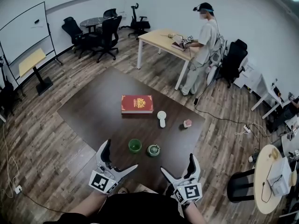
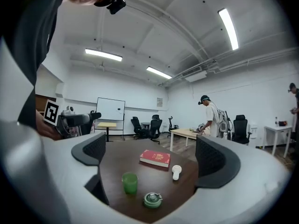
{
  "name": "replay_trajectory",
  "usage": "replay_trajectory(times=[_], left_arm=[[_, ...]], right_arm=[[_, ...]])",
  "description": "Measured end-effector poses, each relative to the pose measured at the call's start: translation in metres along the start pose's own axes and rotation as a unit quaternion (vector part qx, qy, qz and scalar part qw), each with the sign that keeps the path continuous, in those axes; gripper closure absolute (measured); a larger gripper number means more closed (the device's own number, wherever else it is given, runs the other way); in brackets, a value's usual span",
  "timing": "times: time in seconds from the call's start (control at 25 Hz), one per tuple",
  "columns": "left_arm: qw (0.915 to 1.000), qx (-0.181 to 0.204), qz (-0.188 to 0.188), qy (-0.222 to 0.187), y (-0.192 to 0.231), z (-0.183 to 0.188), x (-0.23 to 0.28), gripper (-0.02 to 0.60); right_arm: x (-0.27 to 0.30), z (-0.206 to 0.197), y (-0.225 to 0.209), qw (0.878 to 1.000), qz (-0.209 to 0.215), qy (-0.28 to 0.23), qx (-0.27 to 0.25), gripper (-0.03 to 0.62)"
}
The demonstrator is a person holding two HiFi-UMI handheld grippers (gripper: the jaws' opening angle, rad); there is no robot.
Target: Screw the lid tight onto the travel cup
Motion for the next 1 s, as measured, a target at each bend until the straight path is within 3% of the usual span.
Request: replay_trajectory(times=[0.2,0.32,0.52,0.68,1.0], left_arm=[[0.9999,0.002,0.002,0.011,0.003,-0.017,-0.001,-0.006],[0.9983,-0.015,0.004,0.057,0.003,-0.046,-0.006,-0.006],[0.9902,-0.038,-0.005,0.134,0.012,-0.138,-0.020,-0.005],[0.9867,-0.022,-0.029,0.158,0.022,-0.218,-0.018,-0.005],[0.9715,-0.031,-0.053,0.229,0.034,-0.349,-0.007,0.013]], right_arm=[[0.010,0.000,-0.006,1.000,0.002,0.013,-0.018,-0.003],[0.015,-0.003,-0.011,0.999,-0.008,0.028,-0.037,-0.003],[0.027,-0.029,-0.015,0.997,-0.005,0.062,-0.037,-0.003],[0.032,-0.054,-0.022,0.995,-0.006,0.094,-0.030,-0.001],[0.049,-0.103,-0.032,0.990,-0.018,0.139,-0.015,0.000]])
Point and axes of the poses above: the fingertips, and each gripper's own axes: x forward along the fingers, y to its left, z out of its top, the point moved 4 cm from there along -x, backward along the fingers, and after that the axes turned 10 degrees about -y, right-handed, at the moved point
